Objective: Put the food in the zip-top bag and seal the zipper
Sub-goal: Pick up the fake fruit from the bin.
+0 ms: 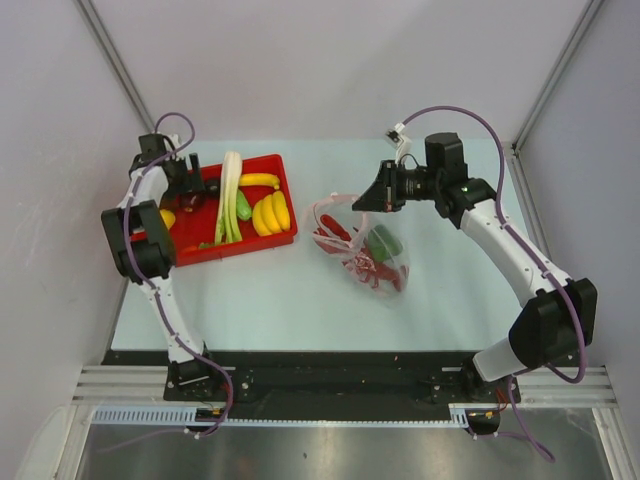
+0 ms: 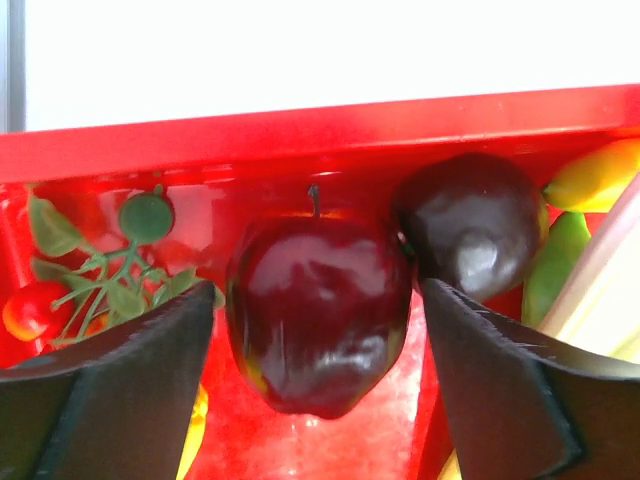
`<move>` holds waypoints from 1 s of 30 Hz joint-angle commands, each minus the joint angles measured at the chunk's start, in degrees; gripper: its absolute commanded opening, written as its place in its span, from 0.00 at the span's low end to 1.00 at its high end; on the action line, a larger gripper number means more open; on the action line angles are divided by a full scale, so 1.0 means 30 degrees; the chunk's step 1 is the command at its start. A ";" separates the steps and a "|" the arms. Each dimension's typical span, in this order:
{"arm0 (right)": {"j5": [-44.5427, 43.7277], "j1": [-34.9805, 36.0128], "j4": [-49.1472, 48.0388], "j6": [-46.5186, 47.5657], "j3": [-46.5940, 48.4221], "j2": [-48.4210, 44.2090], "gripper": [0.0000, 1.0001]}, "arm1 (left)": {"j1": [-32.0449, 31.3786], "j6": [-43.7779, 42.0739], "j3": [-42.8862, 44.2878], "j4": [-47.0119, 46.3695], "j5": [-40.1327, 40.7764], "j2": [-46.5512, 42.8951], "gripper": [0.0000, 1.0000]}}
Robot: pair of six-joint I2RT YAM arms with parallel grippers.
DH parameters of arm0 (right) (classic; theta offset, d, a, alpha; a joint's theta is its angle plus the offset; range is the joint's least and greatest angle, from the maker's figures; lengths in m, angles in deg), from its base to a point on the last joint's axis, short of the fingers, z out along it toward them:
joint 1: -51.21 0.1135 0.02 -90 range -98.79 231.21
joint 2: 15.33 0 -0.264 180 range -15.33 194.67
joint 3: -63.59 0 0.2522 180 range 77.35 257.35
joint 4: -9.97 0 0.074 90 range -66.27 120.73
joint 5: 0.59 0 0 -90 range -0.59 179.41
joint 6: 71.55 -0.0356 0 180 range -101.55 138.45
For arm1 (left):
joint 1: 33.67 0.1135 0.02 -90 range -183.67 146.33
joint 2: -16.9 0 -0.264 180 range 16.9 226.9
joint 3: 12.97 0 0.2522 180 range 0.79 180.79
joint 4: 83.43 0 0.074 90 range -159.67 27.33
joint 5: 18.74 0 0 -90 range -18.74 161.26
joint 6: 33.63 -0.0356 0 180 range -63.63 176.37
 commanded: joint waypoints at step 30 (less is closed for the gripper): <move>0.0157 0.0457 -0.0951 -0.0103 0.1015 0.0696 0.00 | -0.5556 0.2773 -0.8115 -0.2012 -1.1110 -1.3629 0.53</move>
